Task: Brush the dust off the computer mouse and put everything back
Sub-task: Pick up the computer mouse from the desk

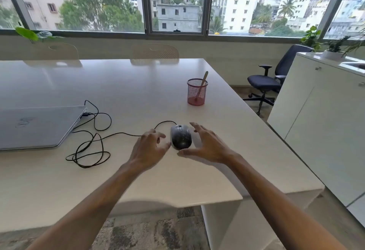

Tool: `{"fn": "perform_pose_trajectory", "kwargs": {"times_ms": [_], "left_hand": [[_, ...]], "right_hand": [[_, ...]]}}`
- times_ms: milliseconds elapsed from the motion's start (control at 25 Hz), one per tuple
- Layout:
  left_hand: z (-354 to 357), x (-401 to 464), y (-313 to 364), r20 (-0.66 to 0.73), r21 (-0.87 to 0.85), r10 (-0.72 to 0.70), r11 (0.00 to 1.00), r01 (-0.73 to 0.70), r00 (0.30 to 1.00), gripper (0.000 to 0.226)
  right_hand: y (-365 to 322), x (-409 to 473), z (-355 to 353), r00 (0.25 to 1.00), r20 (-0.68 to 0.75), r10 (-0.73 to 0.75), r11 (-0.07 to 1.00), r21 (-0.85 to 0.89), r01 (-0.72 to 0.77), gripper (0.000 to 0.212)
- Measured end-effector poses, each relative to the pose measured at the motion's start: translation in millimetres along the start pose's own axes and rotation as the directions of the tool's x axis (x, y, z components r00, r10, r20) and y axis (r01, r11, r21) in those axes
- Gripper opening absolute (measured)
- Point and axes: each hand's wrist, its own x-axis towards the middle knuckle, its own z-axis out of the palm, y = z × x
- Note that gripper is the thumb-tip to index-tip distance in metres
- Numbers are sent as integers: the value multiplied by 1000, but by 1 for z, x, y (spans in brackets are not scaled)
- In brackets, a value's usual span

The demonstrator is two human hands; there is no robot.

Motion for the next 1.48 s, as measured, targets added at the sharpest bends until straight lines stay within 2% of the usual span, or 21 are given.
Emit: {"fn": "perform_pose_trajectory", "kwargs": {"times_ms": [320,520,640,720,800,920,1000,1040,1240,1320,1400,1480], "left_hand": [[11,15,-2,-26,-39,57,998,-58,998,33],[22,22,-3,-61,-92,76,992,-82,995,28],[23,27,5,-125,-316,-68,948,25,990,28],[22,31,16,-82,-577,-237,803,148,968,32],[22,37,25,77,-746,-346,602,284,935,44],[25,43,35,344,-854,-317,285,435,884,63],[26,48,41,437,-889,-236,38,457,868,69],[27,51,43,452,-890,-211,-35,456,867,70],[34,63,38,509,-860,-210,-162,484,835,69],[36,66,34,499,-866,-221,-160,473,838,69],[37,68,32,483,-876,-238,-114,469,843,73],[37,70,31,476,-879,-196,-117,462,857,77]], "right_hand": [[6,28,-5,992,112,-54,995,87,44,123],[7,32,-5,993,-14,-120,984,127,121,116],[8,32,-9,984,-107,-140,967,197,159,115],[8,34,-14,976,-147,-162,956,223,193,116],[7,36,-18,966,-166,-198,940,248,235,116],[4,38,-21,950,-188,-250,920,259,293,119],[2,40,-23,941,-194,-276,917,240,319,121],[3,42,-25,938,-195,-286,916,233,327,120],[6,51,-27,941,-127,-315,918,213,336,122],[9,56,-31,942,-109,-317,925,185,333,117],[15,67,-41,937,-191,-293,930,170,326,96],[25,85,-55,921,-330,-208,947,168,274,72]]}}
